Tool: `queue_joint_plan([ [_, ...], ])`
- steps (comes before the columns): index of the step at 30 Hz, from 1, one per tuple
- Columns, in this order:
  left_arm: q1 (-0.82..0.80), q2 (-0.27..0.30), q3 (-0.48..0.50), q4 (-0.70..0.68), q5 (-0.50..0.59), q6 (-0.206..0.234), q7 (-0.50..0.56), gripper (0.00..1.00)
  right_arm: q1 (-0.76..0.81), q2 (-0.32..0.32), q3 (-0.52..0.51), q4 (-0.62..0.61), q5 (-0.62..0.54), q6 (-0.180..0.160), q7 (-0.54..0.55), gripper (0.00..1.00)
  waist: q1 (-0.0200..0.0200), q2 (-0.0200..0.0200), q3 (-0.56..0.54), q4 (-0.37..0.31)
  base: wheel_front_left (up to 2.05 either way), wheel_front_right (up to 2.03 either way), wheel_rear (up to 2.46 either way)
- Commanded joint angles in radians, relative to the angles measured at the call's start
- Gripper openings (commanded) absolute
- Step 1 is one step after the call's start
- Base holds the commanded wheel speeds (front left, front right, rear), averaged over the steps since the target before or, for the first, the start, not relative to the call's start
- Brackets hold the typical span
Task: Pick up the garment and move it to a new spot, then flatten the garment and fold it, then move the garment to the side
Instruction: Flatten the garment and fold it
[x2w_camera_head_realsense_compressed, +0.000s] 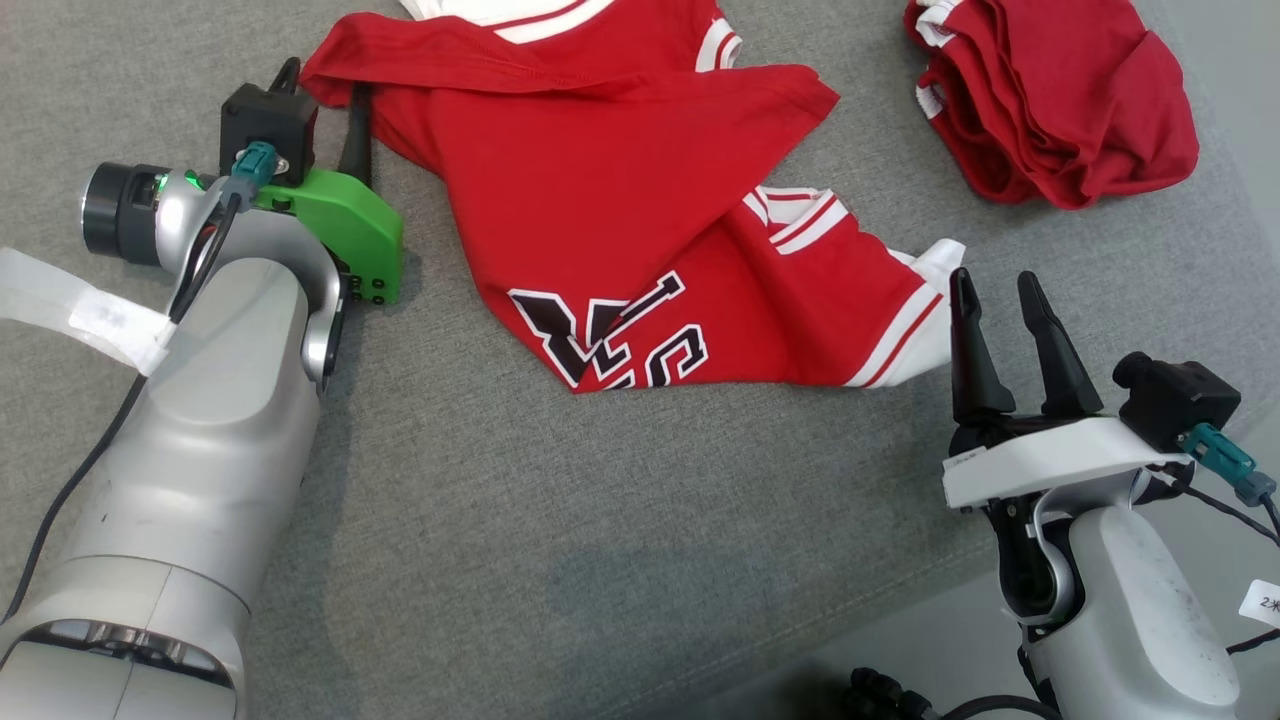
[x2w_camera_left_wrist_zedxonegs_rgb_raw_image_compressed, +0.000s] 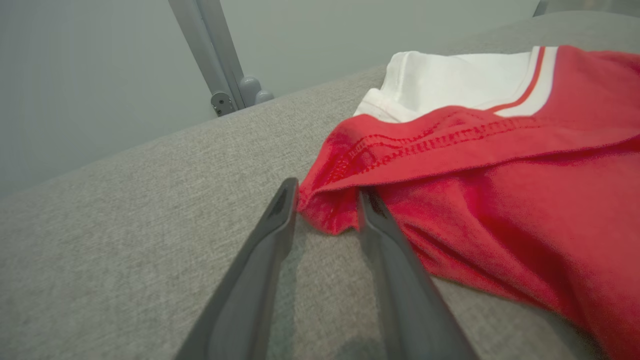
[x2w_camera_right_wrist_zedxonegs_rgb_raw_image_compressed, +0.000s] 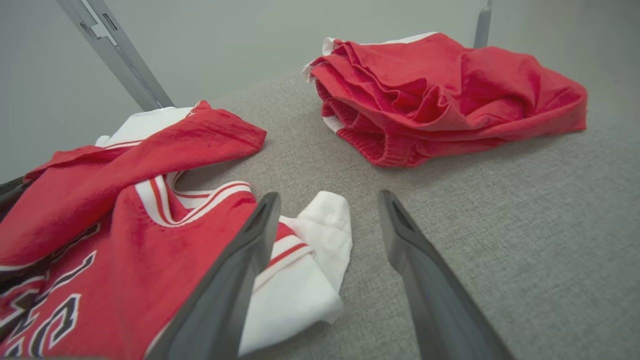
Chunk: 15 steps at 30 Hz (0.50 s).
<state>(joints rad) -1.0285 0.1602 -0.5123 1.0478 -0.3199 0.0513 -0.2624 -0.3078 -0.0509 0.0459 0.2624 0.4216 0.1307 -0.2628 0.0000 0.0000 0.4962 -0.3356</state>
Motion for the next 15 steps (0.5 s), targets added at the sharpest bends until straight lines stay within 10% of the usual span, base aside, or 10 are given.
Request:
queue_joint_plan([
  [1, 0.003, 0.004, 0.005, -0.004, 0.003, 0.001, -0.003, 0.00, -0.008, -0.001, -0.003, -0.006, 0.008, 0.000, -0.003, 1.00, 0.0000, 0.0000, 0.009, 0.001, 0.00, 0.00, 0.00],
  [15, 0.158, -0.032, 0.108, -0.250, 0.004, -0.017, -0.002, 0.00, 0.053, -0.005, -0.048, 0.025, -0.041, 0.000, -0.003, 1.00, 0.0000, 0.0000, -0.190, 0.178, 0.00, 0.00, 0.00],
])
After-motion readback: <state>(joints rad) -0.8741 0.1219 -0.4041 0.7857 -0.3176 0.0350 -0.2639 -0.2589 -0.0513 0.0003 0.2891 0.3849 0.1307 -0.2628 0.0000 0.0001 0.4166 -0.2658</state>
